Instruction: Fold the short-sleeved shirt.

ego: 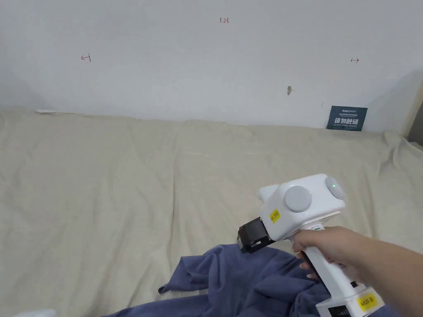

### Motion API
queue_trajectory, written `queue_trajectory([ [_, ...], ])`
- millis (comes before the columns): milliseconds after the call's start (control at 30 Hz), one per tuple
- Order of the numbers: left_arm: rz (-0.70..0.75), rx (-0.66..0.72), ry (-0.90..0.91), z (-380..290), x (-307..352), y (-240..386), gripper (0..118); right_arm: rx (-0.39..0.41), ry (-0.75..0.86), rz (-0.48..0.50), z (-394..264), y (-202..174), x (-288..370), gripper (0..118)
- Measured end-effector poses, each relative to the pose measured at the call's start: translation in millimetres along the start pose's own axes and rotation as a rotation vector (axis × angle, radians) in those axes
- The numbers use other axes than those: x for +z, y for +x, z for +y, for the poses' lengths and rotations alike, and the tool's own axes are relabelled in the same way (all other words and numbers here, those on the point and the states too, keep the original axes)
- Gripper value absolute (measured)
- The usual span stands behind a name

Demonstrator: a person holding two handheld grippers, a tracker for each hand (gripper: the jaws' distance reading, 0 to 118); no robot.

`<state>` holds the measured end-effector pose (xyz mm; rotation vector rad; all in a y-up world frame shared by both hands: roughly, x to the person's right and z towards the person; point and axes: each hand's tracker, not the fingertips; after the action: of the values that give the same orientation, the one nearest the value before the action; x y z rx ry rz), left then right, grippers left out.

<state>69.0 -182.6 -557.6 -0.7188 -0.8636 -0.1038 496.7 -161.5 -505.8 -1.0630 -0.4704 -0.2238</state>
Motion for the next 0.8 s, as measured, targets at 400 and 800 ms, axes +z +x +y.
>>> queue_trajectory([
  [400, 0.005, 0.072, 0.004, -1.1, -4.5, -13.3, 3, 0.048, -0.068, 0.063, -6.3, 4.7, -1.3, 6],
  [800, -0.065, -0.142, 0.063, 66.0, 58.0, 9.6, 3, -0.133, 0.228, 0.198, -87.5, 69.9, 206.1, 6],
])
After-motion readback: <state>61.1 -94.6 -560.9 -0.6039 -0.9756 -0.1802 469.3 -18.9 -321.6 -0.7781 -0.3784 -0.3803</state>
